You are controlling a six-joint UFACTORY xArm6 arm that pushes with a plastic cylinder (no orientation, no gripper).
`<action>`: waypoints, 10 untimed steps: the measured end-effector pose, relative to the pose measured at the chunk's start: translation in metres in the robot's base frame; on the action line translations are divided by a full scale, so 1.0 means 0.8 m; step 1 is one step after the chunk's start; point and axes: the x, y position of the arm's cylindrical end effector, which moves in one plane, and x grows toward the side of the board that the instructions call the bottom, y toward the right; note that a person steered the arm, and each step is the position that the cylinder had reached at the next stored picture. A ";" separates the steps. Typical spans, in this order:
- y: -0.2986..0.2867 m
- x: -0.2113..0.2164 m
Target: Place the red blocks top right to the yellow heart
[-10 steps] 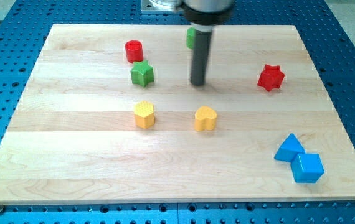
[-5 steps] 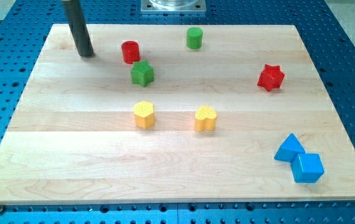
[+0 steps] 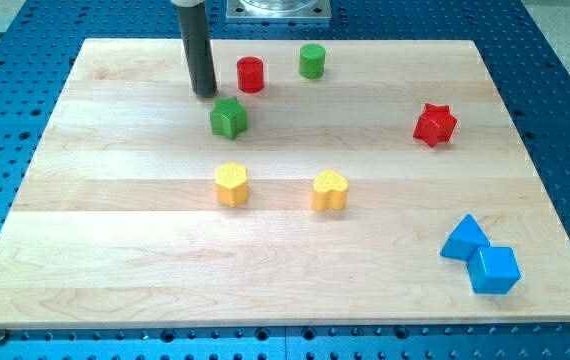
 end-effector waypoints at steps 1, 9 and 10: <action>0.060 -0.021; 0.324 0.075; 0.344 0.031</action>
